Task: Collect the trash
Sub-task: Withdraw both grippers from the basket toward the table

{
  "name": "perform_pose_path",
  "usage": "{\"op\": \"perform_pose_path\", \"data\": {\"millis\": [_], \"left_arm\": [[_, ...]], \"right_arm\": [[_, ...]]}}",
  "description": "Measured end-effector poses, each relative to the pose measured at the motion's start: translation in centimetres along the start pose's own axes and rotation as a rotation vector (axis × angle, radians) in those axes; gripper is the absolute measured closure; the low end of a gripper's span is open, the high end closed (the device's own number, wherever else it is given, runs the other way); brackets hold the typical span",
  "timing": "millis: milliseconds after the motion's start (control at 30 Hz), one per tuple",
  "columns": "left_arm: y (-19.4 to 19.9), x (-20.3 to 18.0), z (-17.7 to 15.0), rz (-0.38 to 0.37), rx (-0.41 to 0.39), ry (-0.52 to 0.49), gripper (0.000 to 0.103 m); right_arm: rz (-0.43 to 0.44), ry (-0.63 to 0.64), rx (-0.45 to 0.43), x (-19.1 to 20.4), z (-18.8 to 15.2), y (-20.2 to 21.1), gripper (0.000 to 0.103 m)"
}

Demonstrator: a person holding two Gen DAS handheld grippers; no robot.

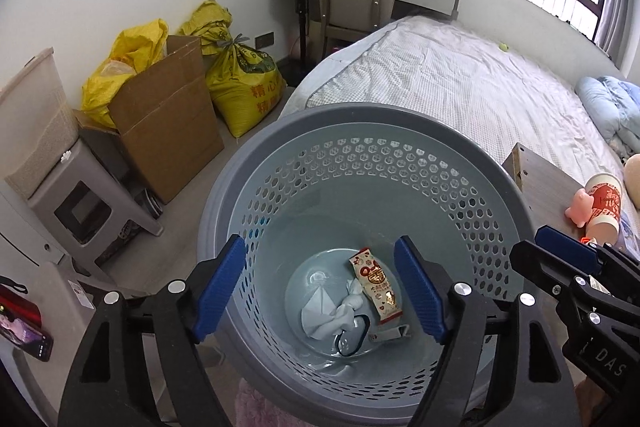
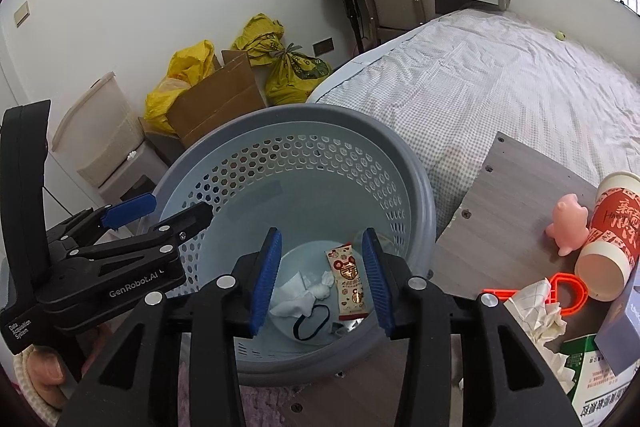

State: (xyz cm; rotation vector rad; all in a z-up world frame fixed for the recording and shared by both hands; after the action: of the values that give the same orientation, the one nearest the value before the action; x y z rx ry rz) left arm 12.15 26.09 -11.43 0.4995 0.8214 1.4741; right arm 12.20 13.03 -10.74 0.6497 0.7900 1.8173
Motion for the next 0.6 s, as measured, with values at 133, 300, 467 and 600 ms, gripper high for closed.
{"op": "perform_pose_path", "data": {"millis": [133, 300, 467, 600], "left_arm": [[0.2, 0.0, -0.3, 0.008, 0.005, 0.006, 0.022], [0.9, -0.2, -0.6, 0.008, -0.004, 0.016, 0.016], [1.8, -0.5, -0.5, 0.004, -0.016, 0.015, 0.013], [2.8, -1.0, -0.5, 0.002, -0.030, 0.008, 0.012]], "right_arm": [[0.000, -0.004, 0.001, -0.2, -0.3, 0.2, 0.061], [0.001, -0.006, 0.005, -0.4, -0.7, 0.7, 0.058], [-0.004, -0.003, 0.000, -0.8, -1.2, 1.7, 0.057], [-0.009, -0.009, -0.011, -1.1, -1.5, 2.6, 0.056]]}}
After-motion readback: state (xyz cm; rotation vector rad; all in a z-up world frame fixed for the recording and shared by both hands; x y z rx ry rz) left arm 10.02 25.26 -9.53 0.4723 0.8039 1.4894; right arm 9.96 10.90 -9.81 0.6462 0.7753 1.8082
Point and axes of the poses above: each gripper's, at about its wrist camera, not at the fingertips, and y roughly against the way its jaws point, x to its left, z to its top, the point moved 9 cm from there along -y, roughly the way its jaws point, and after that the axes turned 11 degrees about -z, right-handed, at the moved point
